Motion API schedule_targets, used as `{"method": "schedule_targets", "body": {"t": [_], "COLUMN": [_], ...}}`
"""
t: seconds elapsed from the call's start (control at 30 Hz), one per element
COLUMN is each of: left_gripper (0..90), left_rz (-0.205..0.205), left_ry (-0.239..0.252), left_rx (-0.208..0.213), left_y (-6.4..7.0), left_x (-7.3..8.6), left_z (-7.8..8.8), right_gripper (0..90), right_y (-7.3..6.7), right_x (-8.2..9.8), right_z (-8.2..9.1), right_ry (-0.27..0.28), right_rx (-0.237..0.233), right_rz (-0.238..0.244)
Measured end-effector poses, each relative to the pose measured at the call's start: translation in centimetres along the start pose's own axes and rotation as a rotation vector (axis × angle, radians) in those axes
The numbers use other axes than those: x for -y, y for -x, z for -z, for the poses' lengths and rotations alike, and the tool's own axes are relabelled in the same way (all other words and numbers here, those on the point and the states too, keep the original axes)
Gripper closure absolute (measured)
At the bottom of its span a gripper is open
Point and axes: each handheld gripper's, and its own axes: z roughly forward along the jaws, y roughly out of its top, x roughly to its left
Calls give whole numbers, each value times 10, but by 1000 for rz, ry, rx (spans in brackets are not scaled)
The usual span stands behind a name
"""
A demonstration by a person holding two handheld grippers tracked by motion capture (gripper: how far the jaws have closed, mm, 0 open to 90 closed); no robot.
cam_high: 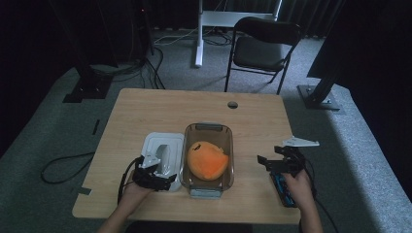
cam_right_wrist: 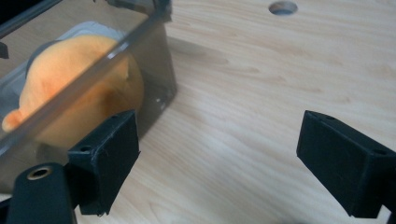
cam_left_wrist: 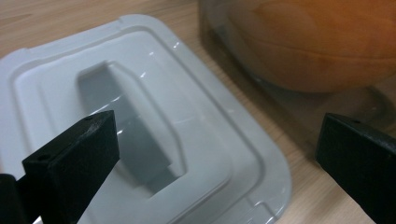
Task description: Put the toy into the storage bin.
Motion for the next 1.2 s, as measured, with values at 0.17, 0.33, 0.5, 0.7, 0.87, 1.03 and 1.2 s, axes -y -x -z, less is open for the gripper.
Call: {"method": "schedule_targets", "body": {"t": [0.17,0.33,0.5,0.7,0.87,1.03,1.2], "left_gripper": [2,3,3,3,2,2,2], "left_rz": [-19,-35,-41,-57,-74,-88,-105], "left_ry": [-7,-2,0,-3,-6,-4,-4], "left_rx": [19,17,28,49,58,73,95], "left_y": [10,17,22,32,39,47,56], "left_x": [-3,-5,-8,-11,-14,-18,-23], "left_z": [-10,-15,-18,-23,-27,-32,-40], "right_gripper": [124,124,124,124,124,124,123], "right_y": [7,12,17,25,28,31,33], "right_x": [15,27,40,54,62,70,76], "right_z": [7,13,20,26,29,30,29], "right_ry": [-18,-20,-36,-48,-52,-57,-70], "right_rx": [21,37,43,66,82,88,86], "right_rz": [-10,-14,-33,-61,-71,-79,-86]}}
